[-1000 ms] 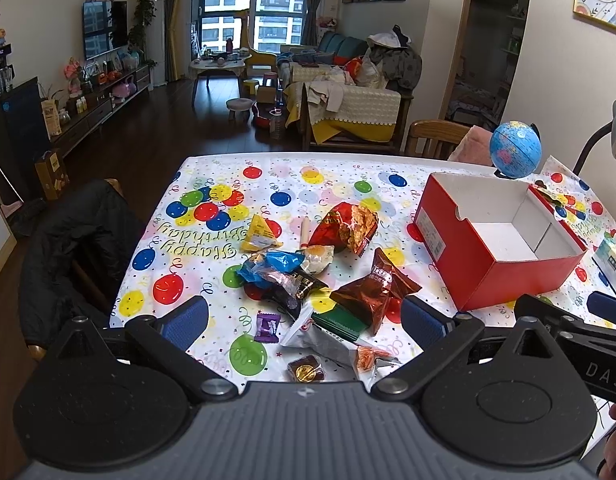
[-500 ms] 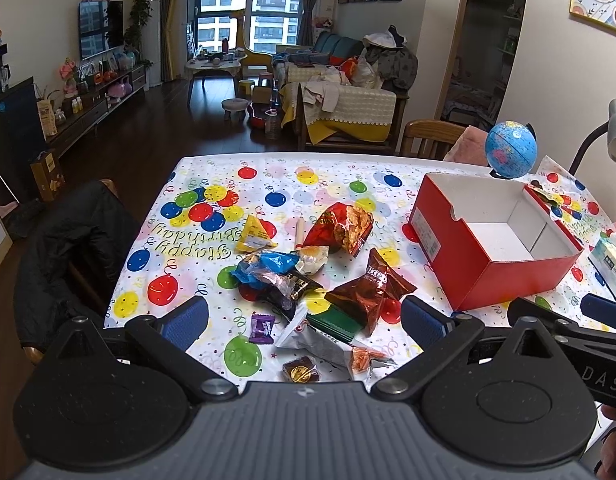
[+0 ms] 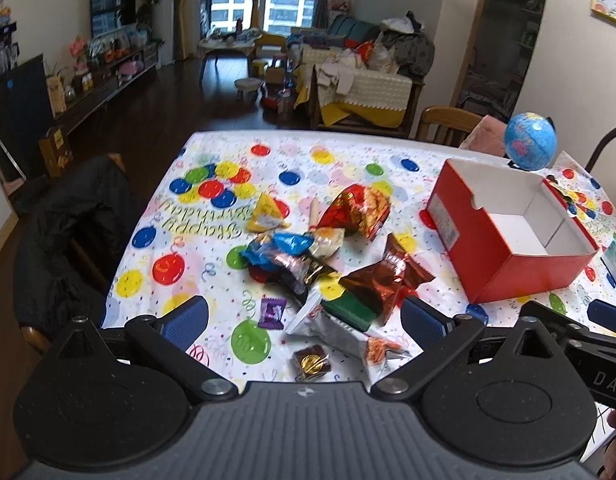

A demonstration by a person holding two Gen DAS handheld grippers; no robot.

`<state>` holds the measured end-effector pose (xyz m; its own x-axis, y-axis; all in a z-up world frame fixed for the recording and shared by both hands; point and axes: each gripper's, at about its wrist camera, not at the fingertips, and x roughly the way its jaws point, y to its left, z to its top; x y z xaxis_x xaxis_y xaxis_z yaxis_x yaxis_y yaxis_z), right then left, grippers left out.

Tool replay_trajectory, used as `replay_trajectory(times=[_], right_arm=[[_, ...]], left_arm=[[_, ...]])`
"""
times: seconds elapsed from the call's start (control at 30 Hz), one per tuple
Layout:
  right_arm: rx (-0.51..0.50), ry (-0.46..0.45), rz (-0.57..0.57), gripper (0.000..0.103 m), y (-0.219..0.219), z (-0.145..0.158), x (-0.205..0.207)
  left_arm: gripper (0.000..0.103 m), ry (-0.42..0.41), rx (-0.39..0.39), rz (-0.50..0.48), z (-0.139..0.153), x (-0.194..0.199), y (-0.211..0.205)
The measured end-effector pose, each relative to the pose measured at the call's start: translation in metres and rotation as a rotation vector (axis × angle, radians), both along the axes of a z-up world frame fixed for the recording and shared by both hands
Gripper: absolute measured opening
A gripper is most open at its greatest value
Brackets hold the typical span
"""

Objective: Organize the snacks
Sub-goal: 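Lower the left tool to the brown chocolate while the right tool reaches the silver noodle packet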

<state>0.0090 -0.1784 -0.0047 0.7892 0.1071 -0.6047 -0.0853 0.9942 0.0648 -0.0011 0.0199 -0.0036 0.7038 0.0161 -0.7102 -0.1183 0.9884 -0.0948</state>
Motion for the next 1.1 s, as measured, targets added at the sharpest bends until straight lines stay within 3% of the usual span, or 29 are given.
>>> replay_trajectory(times=[0.17,0.47,0.97,1.1], right_arm=[[0.010,0.057,-0.006,0.086,-0.003,-0.015,0.011],[-0.004,0.144,0.093,0.086,0.004,-0.038,0.032],[-0.021,0.265,0.357,0.079,0.039,-0.059,0.075],[0.003,0.354,0.370,0.074,0.046,-0.072,0.089]], left_arm=[[0.103,0.048,-0.026,0.050,-0.015,0.009,0.016],[0.103,0.141,-0.056,0.114,-0.044,0.028,0.040],[0.102,0.308,-0.047,0.038,-0.108,0.050,0.025],[0.102,0.325,-0.062,0.033,-0.119,0.051,0.021]])
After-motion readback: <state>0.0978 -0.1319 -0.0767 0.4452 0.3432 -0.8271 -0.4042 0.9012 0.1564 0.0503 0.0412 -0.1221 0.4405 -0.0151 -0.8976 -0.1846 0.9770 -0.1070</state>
